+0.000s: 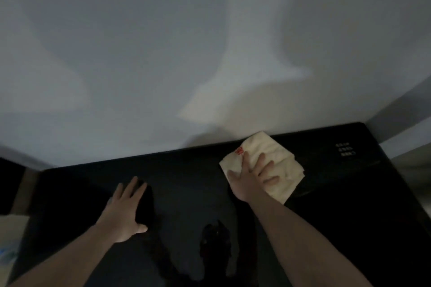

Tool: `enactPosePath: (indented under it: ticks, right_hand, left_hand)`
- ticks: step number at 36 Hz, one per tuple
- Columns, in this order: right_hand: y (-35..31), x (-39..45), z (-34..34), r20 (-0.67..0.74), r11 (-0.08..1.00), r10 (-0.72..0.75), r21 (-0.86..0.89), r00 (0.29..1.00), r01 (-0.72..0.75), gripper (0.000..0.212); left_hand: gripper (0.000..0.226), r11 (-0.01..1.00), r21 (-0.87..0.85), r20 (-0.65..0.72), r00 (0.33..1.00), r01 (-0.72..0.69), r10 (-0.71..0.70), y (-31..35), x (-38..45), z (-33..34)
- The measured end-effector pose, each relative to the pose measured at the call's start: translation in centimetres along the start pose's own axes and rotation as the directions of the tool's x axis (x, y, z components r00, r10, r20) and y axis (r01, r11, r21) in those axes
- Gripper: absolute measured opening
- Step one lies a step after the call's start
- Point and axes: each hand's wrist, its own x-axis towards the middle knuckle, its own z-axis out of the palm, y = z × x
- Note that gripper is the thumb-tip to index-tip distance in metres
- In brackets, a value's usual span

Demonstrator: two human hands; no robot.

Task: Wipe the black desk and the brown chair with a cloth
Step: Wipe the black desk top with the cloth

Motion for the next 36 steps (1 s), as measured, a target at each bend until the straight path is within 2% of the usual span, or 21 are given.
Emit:
enactPosePath:
  ticks: [5, 9, 16, 22, 28, 36]
  right_hand:
    - [-10.7, -4.2, 5.2, 0.107, 0.990, -0.117, -0.064, 0.987, 0.125, 0.083]
    - [-13.7, -5.6, 7.3, 0.115, 0.979, -0.155, -0.118, 0.981, 0.168, 0.081]
    - [-9.9, -5.9, 5.9, 0.101, 0.977, -0.158, -0.128, 0.982, 0.170, 0.078]
    - [-5.9, -5.2, 4.1, 0.053, 0.998, -0.003, -0.061, 0.999, 0.007, 0.088]
    - [-6.2, -2.3, 3.2, -0.033, 0.990, 0.142, 0.009, 0.989, -0.142, 0.090]
    - [-6.3, 0.1, 1.9, -0.074, 0.987, 0.158, 0.040, 0.985, -0.155, 0.090]
  left_hand:
    - [0.127, 0.994, -0.043, 0.041, 0.994, 0.105, -0.103, -7.8, -0.7, -0.5]
    - [0.129, 0.987, -0.063, 0.060, 0.987, 0.151, -0.147, -12.1, -0.6, -0.3]
    - [0.134, 0.947, -0.153, 0.087, 0.959, 0.282, -0.271, -16.3, -0.3, 0.1]
    - [0.133, 0.944, -0.167, 0.107, 0.957, 0.286, -0.271, -16.4, 0.2, 0.1]
    - [0.134, 0.948, -0.155, 0.108, 0.959, 0.276, -0.262, -16.7, 0.9, 0.6]
    - [0.135, 0.951, -0.135, 0.108, 0.958, 0.278, -0.265, -16.8, 1.3, 0.9]
